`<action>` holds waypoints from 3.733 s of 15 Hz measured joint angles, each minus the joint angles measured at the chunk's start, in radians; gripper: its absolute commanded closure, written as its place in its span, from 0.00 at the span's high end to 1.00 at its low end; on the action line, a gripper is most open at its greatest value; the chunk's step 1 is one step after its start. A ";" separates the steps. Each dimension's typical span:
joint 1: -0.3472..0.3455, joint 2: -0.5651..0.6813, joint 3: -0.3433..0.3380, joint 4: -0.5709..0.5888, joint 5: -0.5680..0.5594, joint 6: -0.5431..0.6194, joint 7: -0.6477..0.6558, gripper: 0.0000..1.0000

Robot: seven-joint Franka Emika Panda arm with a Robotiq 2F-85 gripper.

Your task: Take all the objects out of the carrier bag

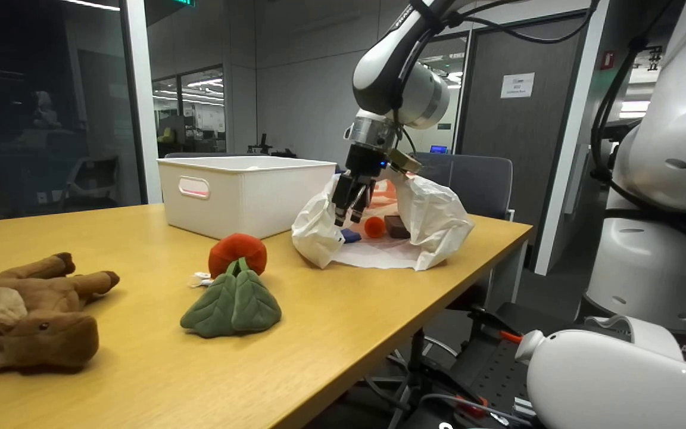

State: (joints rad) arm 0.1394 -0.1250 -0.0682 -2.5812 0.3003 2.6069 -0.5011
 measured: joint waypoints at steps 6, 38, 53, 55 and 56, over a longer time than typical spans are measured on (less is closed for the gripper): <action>-0.015 0.119 0.035 0.016 -0.023 0.127 0.021 1.00; -0.119 0.029 0.095 -0.020 -0.845 0.102 0.400 1.00; -0.131 0.194 0.060 0.087 -0.688 0.162 0.398 0.70; -0.132 0.194 0.057 0.088 -0.660 0.165 0.398 0.54; -0.132 0.194 0.057 0.088 -0.650 0.169 0.398 0.47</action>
State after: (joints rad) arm 0.0072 0.0689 -0.0116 -2.4936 -0.3495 2.7754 -0.1032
